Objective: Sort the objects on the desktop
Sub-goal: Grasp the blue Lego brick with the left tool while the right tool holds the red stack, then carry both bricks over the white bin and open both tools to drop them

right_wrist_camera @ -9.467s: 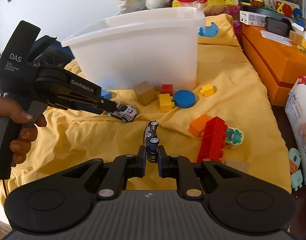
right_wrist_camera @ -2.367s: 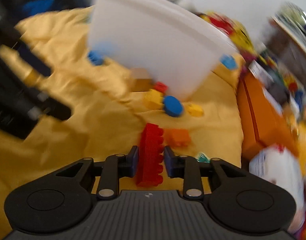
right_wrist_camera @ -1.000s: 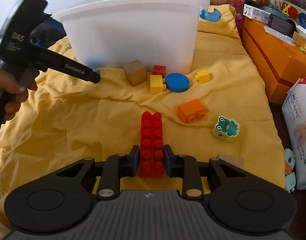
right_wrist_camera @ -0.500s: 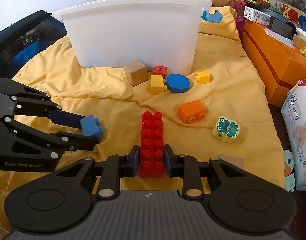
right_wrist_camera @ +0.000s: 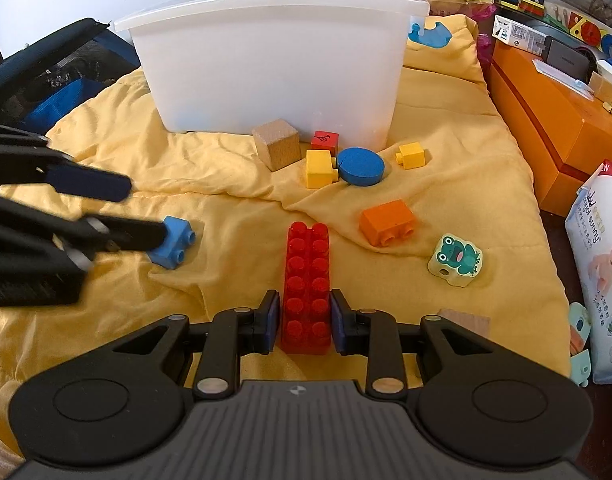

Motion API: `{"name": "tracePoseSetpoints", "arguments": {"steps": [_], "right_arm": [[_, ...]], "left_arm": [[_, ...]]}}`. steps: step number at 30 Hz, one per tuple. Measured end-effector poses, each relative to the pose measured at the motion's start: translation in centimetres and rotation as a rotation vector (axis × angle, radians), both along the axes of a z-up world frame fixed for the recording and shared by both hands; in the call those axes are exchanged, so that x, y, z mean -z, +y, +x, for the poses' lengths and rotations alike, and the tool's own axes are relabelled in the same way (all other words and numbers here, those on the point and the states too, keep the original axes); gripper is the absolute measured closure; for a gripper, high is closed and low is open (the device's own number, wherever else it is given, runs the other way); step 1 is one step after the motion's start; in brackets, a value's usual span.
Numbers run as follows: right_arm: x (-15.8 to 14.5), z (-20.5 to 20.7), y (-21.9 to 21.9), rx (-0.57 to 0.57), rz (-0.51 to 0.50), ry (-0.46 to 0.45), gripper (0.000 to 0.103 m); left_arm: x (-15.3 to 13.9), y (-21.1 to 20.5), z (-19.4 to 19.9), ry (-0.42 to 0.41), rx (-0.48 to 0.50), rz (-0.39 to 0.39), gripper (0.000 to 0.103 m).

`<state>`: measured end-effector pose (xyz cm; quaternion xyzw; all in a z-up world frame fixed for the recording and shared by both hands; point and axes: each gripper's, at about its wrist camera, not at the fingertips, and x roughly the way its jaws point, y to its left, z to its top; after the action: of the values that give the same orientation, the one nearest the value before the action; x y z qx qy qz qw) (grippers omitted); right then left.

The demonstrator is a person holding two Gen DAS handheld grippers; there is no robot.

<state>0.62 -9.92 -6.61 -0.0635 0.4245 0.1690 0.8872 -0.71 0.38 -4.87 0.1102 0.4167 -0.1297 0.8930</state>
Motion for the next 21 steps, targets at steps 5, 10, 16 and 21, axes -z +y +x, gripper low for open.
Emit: {"name": "tracePoseSetpoints", "arguments": {"steps": [5,10,16,21], "right_arm": [[0.0,-0.4,0.0,-0.016,-0.011,-0.012,0.072],[0.0,-0.5,-0.2,-0.019,-0.002,-0.009,0.072],[0.0,-0.4,-0.1,-0.027,-0.007,-0.014,0.076],[-0.5,-0.7,0.3,-0.068,-0.022,-0.033,0.076]], "left_arm": [[1.8,-1.1,0.4,0.025,-0.011,0.047,0.064],[2.1,0.8,1.0,0.064,-0.081,0.004,0.075],[2.6,1.7,1.0,0.072,-0.086,-0.047,0.078],[1.2,2.8,0.9,0.05,-0.066,-0.115,0.082]]}}
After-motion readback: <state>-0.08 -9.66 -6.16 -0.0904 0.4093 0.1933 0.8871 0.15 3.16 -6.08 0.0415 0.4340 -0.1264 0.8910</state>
